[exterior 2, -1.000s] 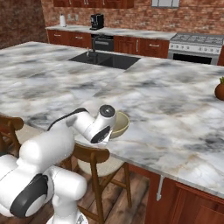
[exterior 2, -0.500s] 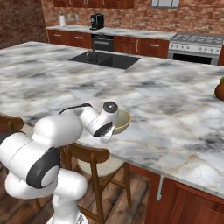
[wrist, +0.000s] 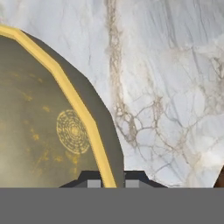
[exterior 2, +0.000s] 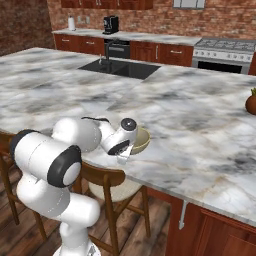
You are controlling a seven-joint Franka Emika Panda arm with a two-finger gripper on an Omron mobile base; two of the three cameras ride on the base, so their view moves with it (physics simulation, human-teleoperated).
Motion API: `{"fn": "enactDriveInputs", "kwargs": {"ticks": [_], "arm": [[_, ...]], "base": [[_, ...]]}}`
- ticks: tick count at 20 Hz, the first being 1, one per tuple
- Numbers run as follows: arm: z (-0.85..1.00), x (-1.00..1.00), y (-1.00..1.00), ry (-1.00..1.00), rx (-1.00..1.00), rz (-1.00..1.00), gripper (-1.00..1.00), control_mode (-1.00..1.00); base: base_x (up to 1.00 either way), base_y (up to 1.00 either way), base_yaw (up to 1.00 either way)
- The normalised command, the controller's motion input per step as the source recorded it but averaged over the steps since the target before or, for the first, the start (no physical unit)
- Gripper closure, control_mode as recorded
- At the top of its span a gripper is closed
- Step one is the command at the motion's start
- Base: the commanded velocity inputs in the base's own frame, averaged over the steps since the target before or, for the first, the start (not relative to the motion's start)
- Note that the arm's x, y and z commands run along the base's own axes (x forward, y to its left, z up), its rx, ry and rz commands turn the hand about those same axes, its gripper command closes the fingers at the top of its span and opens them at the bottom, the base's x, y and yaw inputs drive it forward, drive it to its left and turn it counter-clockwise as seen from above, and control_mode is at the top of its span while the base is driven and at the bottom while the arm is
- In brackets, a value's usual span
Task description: Pick up the bowls from the cabinet and place each bowl in front of a stool on the dining counter.
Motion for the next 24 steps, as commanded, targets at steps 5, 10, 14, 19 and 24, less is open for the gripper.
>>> {"fn": "enactDriveInputs", "kwargs": {"ticks": [5, 10, 14, 19, 24], "arm": [[-0.31, 0.22, 0.0, 0.02, 0.0, 0.0, 1.0, -1.0], [-0.22, 0.18, 0.0, 0.04, 0.0, 0.0, 1.0, -1.0], [0.0, 0.01, 0.0, 0.01, 0.0, 0.0, -1.0, -1.0], [0.02, 0.0, 0.0, 0.0, 0.0, 0.0, -1.0, -1.0], [0.52, 0.02, 0.0, -0.01, 0.0, 0.0, -1.0, -1.0]], "base": [[0.0, 0.0, 0.0], [0.0, 0.0, 0.0], [0.0, 0.0, 0.0], [0.0, 0.0, 0.0], [0.0, 0.0, 0.0]]}}
